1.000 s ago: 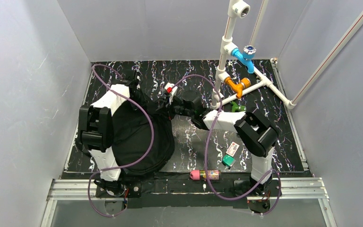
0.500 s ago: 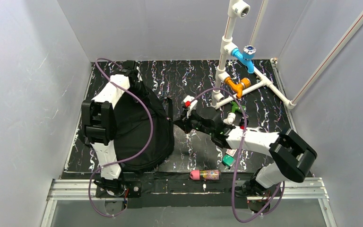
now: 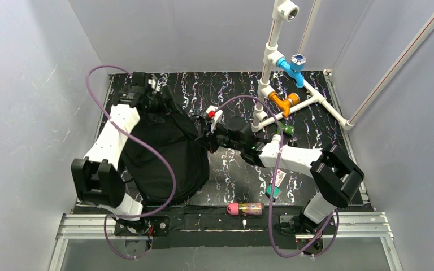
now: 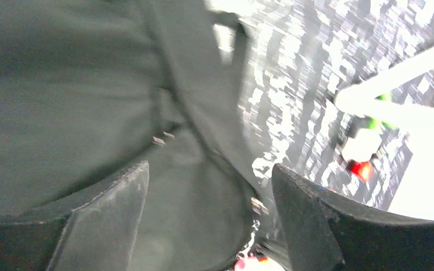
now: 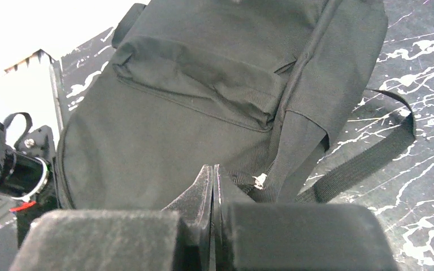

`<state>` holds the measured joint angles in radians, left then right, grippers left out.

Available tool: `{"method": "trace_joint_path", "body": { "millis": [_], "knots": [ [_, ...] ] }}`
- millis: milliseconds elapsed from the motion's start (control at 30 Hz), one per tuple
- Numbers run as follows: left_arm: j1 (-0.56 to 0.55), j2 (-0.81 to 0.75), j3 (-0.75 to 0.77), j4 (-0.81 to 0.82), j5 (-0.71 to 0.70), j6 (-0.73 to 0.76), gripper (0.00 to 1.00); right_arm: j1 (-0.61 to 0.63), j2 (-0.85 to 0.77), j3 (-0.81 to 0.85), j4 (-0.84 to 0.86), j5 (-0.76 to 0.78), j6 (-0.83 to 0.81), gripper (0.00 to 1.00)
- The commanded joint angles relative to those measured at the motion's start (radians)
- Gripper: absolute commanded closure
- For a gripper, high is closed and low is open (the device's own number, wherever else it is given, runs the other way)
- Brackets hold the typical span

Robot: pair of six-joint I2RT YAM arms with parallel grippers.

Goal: Pack the student bag
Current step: Zip the student bag at the center of the board, then adjust the student bag at the center of the board.

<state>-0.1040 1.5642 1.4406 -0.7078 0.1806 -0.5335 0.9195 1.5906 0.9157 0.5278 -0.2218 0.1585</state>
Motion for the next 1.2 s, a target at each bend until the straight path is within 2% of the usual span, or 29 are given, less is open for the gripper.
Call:
{"method": "trace_joint_path", "body": {
  "millis": [0, 133, 233, 300, 367, 433, 567, 667, 767, 867, 967, 1067, 1167],
  "knots": [
    [-0.109, -0.155, -0.088, 0.020, 0.065, -0.002, 0.24, -0.010, 0.005, 0.123, -0.059, -0.021, 0.176, 0.99],
    [-0.117, -0.430, -0.351, 0.286, 0.170, 0.010, 0.30, -0.021, -0.033, 0.202, -0.099, -0.015, 0.444, 0.99],
    [-0.119, -0.610, -0.484, 0.416, 0.316, 0.010, 0.33, -0.042, -0.074, 0.257, -0.143, 0.060, 0.593, 0.99],
    [-0.120, -0.698, -0.531, 0.450, 0.416, -0.020, 0.27, -0.079, -0.059, 0.294, -0.160, 0.062, 0.731, 0.99],
    [-0.128, -0.714, -0.539, 0.405, 0.457, -0.034, 0.21, -0.107, -0.029, 0.317, -0.131, 0.065, 0.818, 0.99],
    [-0.174, -0.710, -0.534, 0.323, 0.379, 0.002, 0.21, -0.119, 0.007, 0.344, -0.123, 0.071, 0.869, 0.99],
    [-0.416, -0.680, -0.511, 0.160, -0.105, 0.098, 0.17, -0.134, 0.045, 0.384, -0.112, 0.092, 0.897, 0.99],
    [-0.469, -0.597, -0.491, 0.086, -0.290, 0.144, 0.18, -0.134, 0.058, 0.397, -0.132, 0.093, 0.888, 0.99],
    [-0.501, -0.513, -0.473, 0.066, -0.310, 0.167, 0.17, -0.134, 0.052, 0.380, -0.141, 0.109, 0.888, 0.99],
    [-0.570, -0.442, -0.467, 0.067, -0.420, 0.166, 0.09, -0.135, 0.046, 0.381, -0.166, 0.137, 0.866, 0.99],
    [-0.606, -0.378, -0.438, 0.064, -0.486, 0.148, 0.09, -0.135, 0.045, 0.392, -0.189, 0.149, 0.839, 0.99],
    [-0.631, -0.384, -0.420, 0.086, -0.426, 0.127, 0.07, -0.134, 0.050, 0.401, -0.212, 0.160, 0.817, 0.99],
    [-0.652, -0.459, -0.461, 0.141, -0.342, 0.076, 0.02, -0.134, 0.052, 0.402, -0.213, 0.161, 0.807, 0.99]
  ]
}}
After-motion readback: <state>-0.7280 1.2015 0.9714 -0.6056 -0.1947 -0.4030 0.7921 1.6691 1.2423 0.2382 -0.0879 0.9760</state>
